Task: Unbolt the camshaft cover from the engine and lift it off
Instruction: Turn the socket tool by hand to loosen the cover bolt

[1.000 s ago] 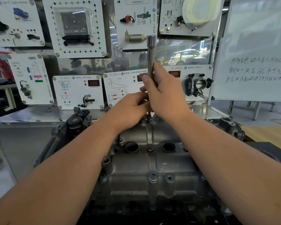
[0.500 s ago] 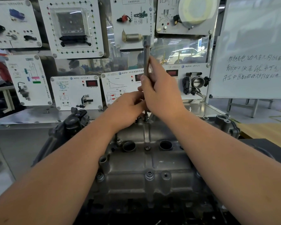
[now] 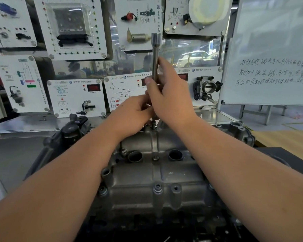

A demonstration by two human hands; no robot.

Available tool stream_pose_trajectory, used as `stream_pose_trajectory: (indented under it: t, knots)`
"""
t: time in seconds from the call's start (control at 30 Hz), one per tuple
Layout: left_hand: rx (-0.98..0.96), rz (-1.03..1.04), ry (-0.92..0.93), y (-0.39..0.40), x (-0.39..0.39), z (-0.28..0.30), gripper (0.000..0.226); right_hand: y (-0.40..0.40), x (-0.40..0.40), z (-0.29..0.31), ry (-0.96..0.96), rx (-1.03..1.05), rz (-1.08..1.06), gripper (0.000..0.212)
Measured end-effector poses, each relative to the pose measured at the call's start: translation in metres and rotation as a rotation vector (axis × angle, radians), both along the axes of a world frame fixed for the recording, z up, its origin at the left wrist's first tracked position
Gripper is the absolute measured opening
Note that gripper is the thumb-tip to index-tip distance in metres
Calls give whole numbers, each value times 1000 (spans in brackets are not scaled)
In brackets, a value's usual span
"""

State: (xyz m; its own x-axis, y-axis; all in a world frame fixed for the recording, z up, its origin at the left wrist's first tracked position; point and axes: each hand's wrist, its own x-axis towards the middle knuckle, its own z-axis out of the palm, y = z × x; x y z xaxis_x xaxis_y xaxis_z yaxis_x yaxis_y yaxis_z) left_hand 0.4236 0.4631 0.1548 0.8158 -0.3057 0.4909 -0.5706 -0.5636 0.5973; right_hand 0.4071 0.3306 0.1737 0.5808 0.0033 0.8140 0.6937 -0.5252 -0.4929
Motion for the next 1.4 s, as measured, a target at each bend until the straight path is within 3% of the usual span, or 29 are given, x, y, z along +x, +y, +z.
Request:
stream_pose_trajectory:
  t: [0.2,0.5,0.6,0.67,0.73,0.9,1.07,1.2,1.4]
  knots:
    - [-24,24,-13,0,-2,1,38,0,1,2,11,-49,5,43]
    - [5,3,-24,-1,-5,2,17,0,0,0,2,0,23,61]
    - [-13,4,-38,-1,-5,1,34,0,0,1,-20,-24,20,47]
    - [-19,13,-44,-1,-4,1,25,0,1,1,0,-39,23,42]
    - [-3,14,-44,-1,-3,0,13,0,2,2,37,-31,34,49]
    - [25,3,-36,0,-4,1,11,1,1,0,40,-15,46,63]
    - [-20,6,-16,-1,-4,1,39,0,2,1,-5,-12,9,49]
    - [-29,6,7,-1,-2,-1,15,2,3,1,49,-28,69,53]
    - [-3,-3,-15,-1,-5,3,17,1,3,0,3,-6,52,63]
